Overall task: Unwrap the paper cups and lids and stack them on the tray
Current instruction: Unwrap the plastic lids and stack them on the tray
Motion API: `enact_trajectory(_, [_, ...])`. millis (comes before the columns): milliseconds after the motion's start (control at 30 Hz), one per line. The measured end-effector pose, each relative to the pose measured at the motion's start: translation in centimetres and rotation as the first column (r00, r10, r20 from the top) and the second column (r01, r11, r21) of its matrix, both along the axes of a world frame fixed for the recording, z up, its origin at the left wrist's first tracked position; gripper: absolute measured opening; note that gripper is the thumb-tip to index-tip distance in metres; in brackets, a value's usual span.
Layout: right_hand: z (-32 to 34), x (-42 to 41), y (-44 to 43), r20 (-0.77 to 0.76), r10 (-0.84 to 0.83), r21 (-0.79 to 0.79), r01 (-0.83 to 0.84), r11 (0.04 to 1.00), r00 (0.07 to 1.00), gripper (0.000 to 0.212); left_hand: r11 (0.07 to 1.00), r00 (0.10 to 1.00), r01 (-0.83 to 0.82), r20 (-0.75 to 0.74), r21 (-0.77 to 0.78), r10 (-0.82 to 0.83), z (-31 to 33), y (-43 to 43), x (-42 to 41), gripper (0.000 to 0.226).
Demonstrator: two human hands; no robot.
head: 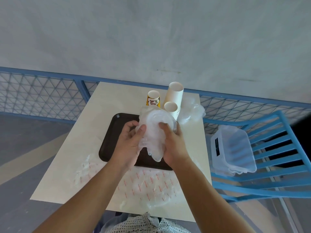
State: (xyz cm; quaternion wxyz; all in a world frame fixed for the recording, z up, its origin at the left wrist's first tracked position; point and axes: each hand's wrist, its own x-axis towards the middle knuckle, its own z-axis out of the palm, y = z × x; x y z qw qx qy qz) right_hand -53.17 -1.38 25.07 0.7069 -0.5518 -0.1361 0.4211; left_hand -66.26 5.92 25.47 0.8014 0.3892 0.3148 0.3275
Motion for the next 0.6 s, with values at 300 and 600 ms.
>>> enact_trajectory(300, [-0.3, 1.7, -1.1, -0.165, 0.056, 0.088, -0.042, 0.995, 0.985, 0.054, 0.999, 1.000, -0.012, 0.024, -0.040, 0.013, -0.6, -0.4, 0.3, 0.019])
enact_trajectory(600, [0.3, 1.6, -0.9, -0.066, 0.045, 0.040, -0.042, 0.998, 0.997, 0.055, 0.999, 0.994, 0.027, -0.101, -0.044, -0.032, 1.0, -0.7, 0.9, 0.029])
